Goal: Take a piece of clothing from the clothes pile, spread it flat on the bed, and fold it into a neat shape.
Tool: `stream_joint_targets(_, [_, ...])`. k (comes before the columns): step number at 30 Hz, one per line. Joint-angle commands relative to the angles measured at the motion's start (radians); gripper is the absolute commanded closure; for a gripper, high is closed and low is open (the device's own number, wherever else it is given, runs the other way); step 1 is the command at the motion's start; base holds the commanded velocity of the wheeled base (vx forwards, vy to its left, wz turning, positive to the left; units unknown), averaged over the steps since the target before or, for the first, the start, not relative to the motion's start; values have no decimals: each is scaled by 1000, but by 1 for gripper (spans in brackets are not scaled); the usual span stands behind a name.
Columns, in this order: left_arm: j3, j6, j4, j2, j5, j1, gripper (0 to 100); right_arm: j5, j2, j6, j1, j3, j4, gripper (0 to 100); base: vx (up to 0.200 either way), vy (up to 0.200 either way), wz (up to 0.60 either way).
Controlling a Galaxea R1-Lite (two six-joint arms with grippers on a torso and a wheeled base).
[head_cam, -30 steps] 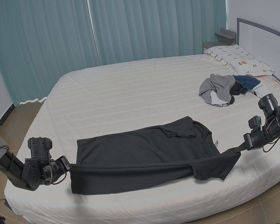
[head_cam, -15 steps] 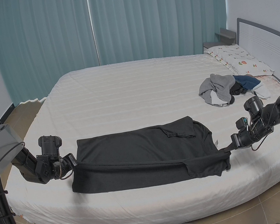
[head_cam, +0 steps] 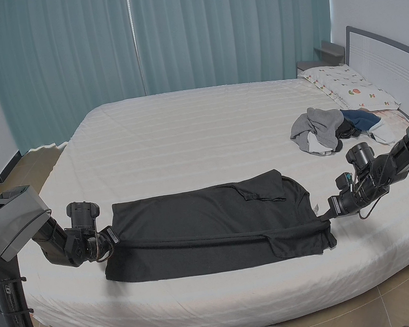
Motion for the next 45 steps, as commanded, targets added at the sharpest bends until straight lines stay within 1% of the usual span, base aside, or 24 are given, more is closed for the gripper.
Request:
stream_joint_targets(1, [-10,-13,-1,30,0,1,100,-1,28,28,10,-12,-29,100,0,0,0])
stream_joint_targets(4, [-33,-68,1,35,0,1,100,-4,42,100,19,-12,-101,100,0,0,0])
stream_joint_targets(7, [-54,-93,2,38,-1,1,100,-26,56,139,30,-9,-161,100,0,0,0])
stream_joint_targets(10, [-56,-93,2,49,-3,1,100,-38,77,148,31,-9,-181,100,0,0,0])
stream_joint_targets(17, [-65,-94,1,67,-4,1,100,-41,94,154,31,-14,-199,100,0,0,0])
stream_joint_targets(20, [-74,-113,2,79,-4,1,100,-58,108,206,31,-14,-248,100,0,0,0])
stream_joint_targets(21, [-74,-114,2,79,-4,1,100,-59,109,208,31,-14,-250,100,0,0,0])
stream_joint_targets(22, [-79,-124,2,82,-4,1,100,-67,119,232,33,-14,-282,100,0,0,0])
stream_joint_targets(23, [-79,-127,1,84,-6,1,0,-67,123,240,33,-12,-295,0,0,0,0])
stream_joint_targets(28, [-99,-151,1,88,-6,1,0,-68,129,292,33,-14,-318,0,0,0,0])
stream_joint_targets(30, [-113,-193,2,91,-3,1,0,-68,128,349,31,-15,-322,0,0,0,0])
stream_joint_targets(31, [-113,-196,2,90,-3,1,0,-68,126,355,31,-15,-324,0,0,0,0])
stream_joint_targets(34, [-104,-213,2,79,-4,7,0,-68,106,441,19,6,-379,0,0,0,0])
stream_joint_targets(35, [-104,-213,2,79,-4,7,0,-68,106,441,19,6,-379,0,0,0,0])
stream_joint_targets(36, [-73,-213,-1,33,-3,17,0,-68,60,544,16,40,-399,0,0,0,0])
stream_joint_targets(37, [-56,-214,-4,13,-4,24,0,-68,47,573,16,55,-399,0,0,0,0])
stream_joint_targets(38, [-56,-214,-4,13,-4,24,0,-68,47,573,16,55,-399,0,0,0,0])
stream_joint_targets(39, [-35,-216,-7,-13,-15,43,0,-68,22,614,14,85,-399,0,0,0,0])
stream_joint_targets(40, [-24,-234,-9,-31,-23,53,0,-67,-7,657,14,129,-400,0,0,0,0])
stream_joint_targets(42, [-25,-292,-9,-37,-27,53,0,-56,-38,686,8,203,-416,0,0,0,0])
stream_joint_targets(44, [-25,-329,-7,-40,-34,53,0,-53,-42,709,-3,256,-471,0,0,0,0])
stream_joint_targets(45, [-24,-332,-7,-42,-38,50,0,-45,-38,732,-4,284,-514,0,0,0,0])
